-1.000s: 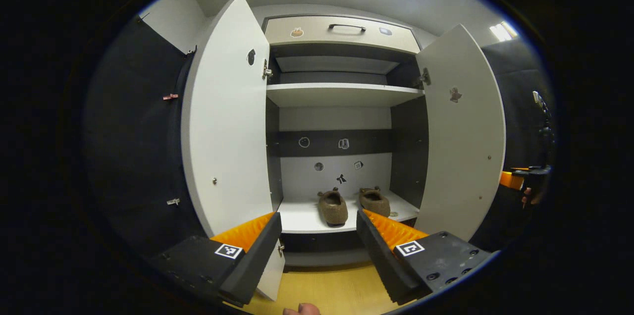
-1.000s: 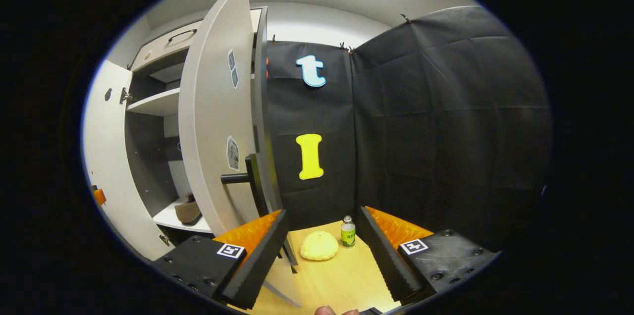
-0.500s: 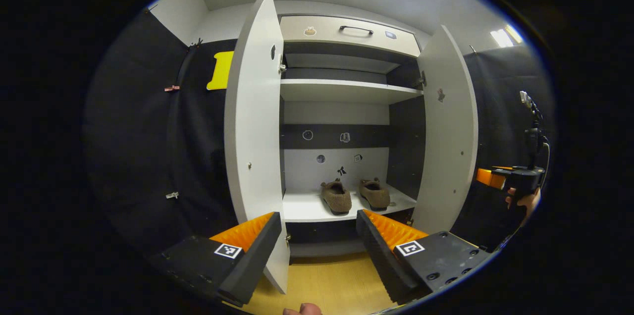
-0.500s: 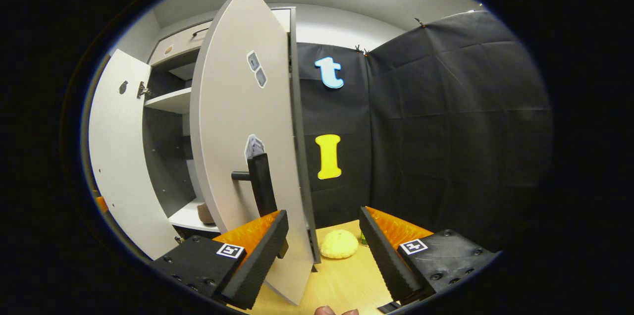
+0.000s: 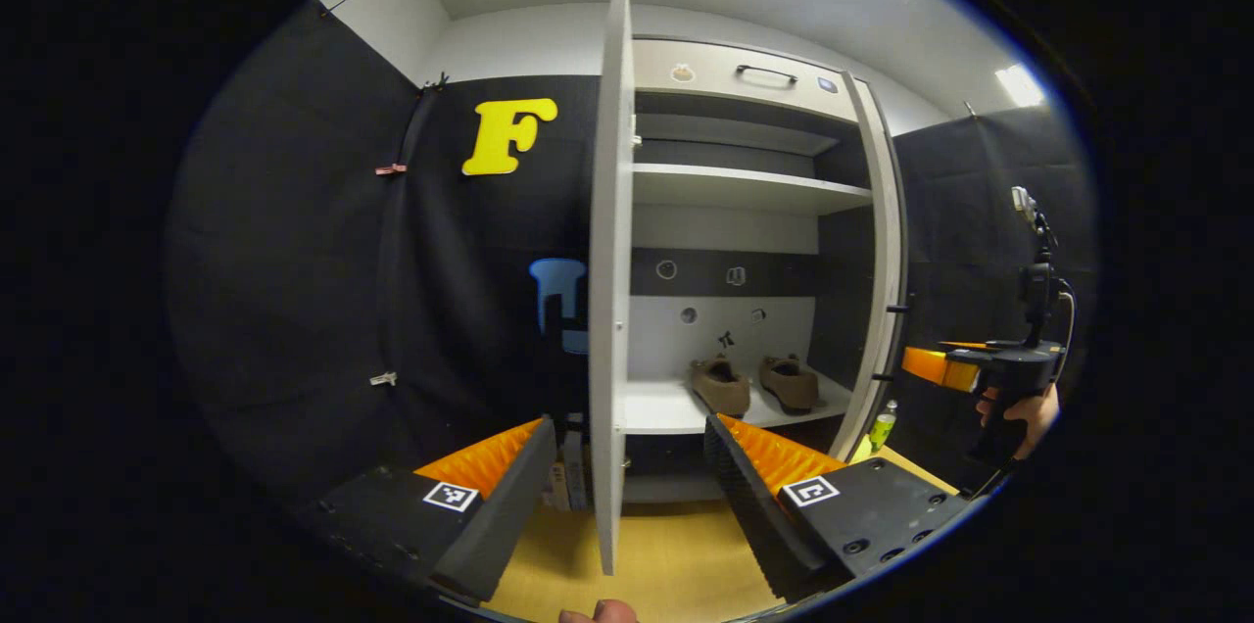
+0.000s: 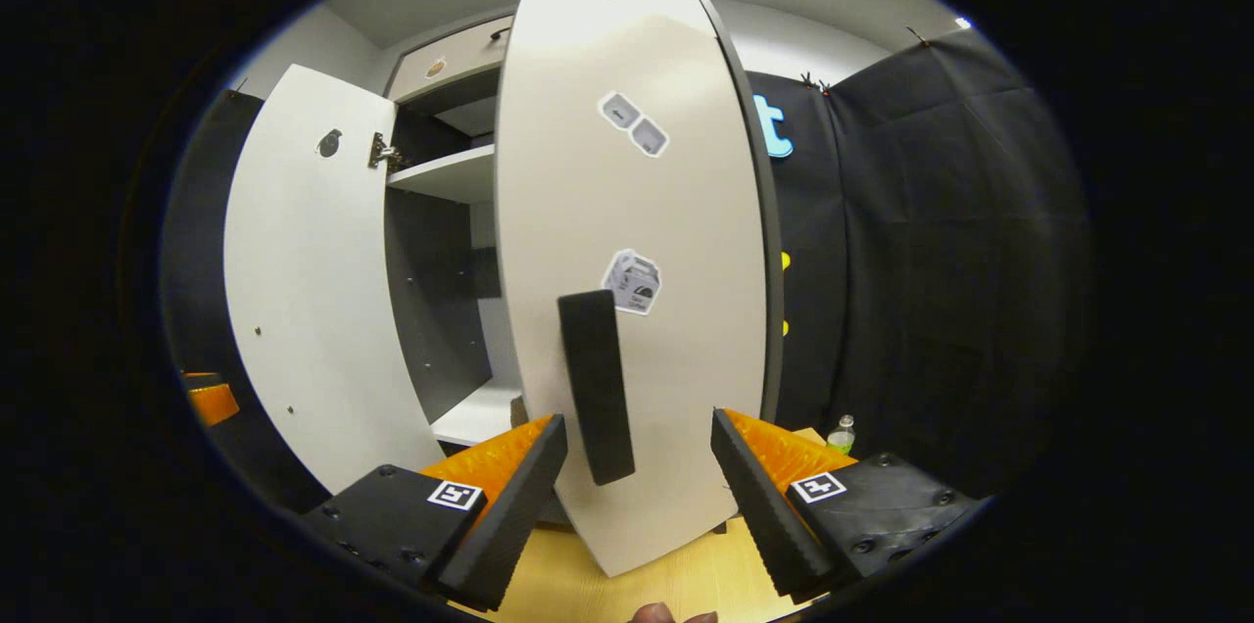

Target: Grab one shoe with the right hand and put it into the shoe cabinet, grab the other shoe with the left hand and put it into the shoe cabinet; then close the right door with the right hand and the left door with the left hand.

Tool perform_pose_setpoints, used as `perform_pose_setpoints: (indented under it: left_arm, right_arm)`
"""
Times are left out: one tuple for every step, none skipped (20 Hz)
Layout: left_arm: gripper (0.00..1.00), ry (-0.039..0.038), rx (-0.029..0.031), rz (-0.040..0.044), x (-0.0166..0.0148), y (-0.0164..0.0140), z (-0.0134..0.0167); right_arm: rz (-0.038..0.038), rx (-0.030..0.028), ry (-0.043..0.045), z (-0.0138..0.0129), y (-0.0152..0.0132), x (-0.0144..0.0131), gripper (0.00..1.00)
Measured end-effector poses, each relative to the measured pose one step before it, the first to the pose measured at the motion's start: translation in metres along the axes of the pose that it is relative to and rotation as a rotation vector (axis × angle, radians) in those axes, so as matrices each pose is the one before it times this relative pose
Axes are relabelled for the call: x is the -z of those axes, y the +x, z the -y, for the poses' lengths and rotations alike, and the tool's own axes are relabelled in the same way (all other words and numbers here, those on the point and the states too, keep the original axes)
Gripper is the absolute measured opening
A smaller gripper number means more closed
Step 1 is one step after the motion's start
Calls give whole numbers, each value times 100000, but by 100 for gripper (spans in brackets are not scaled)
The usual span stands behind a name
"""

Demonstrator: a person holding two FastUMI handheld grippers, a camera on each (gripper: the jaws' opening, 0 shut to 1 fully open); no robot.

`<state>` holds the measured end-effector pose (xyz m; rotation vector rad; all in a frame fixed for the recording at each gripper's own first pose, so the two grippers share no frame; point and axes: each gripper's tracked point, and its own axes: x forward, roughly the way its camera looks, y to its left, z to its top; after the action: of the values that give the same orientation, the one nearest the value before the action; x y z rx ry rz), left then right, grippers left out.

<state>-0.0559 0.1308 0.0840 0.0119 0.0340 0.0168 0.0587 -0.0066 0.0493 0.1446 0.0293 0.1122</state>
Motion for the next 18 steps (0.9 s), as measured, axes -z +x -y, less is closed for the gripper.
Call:
perform_pose_setpoints:
  left_arm:
    - [97,359,-2649,-223,29,353,-1423]
    - [97,935,-2454,-60,46,393,-1523]
    - [97,1013,-2567,453,-168,313,-1428]
    - [97,778,-2114,806,-228,409,-1165]
    - [97,597,-1761,586,-184,520,-674]
    - [97,683,-1691,455,-120,597,-665]
    - [97,1000,-1400,981,-232,769,-549]
    - [97,1666,-1021,713,-66,1010,-582]
    - [97,1786,-1181,-38,171,1080,-482]
    - [97,1591,-381,-468,263,1106,-266]
    - [97,1363,1029,-336,263,636,194]
    - [97,992,529,-1190,302,550,227]
    - [99,525,418,-626,266,746,-36]
    - [93,263,104,635,-195,30,30]
    - [92,183,1346,603,-65,93,328]
    - [92,46,2147,25,-64,15,417]
    - [92,-427,1778,-398,15,62,349]
    - [91,42,1445,-450,-51,41,367]
  right_arm:
    - [-281,-1015,278,-595,-155,100,98]
    - [-422,-1028,813,-530,-263,45,98]
    - [-521,-714,722,-414,-243,166,98]
    - [-346,-276,392,-184,-356,77,98]
    - [-277,62,193,-9,-341,103,98]
    - [-343,251,32,25,-324,155,98]
    - [-214,138,-10,-38,-259,108,98]
    - [-256,-59,-12,-64,-274,119,98]
    - [-103,-118,316,-117,-137,-30,98]
    - [-182,-235,355,-94,-261,62,98]
    - [38,29,172,-9,-240,-32,98]
    - [216,327,-103,79,-227,-50,98]
    - [35,209,-109,88,-199,1,98]
    - [67,-88,185,-3,-132,-31,98]
    - [27,-579,363,-169,-52,-51,98]
    - [-231,-749,172,-261,54,-7,98]
    - [-140,-311,-86,-144,173,91,98]
    - [-40,-452,-13,-240,170,-61,98]
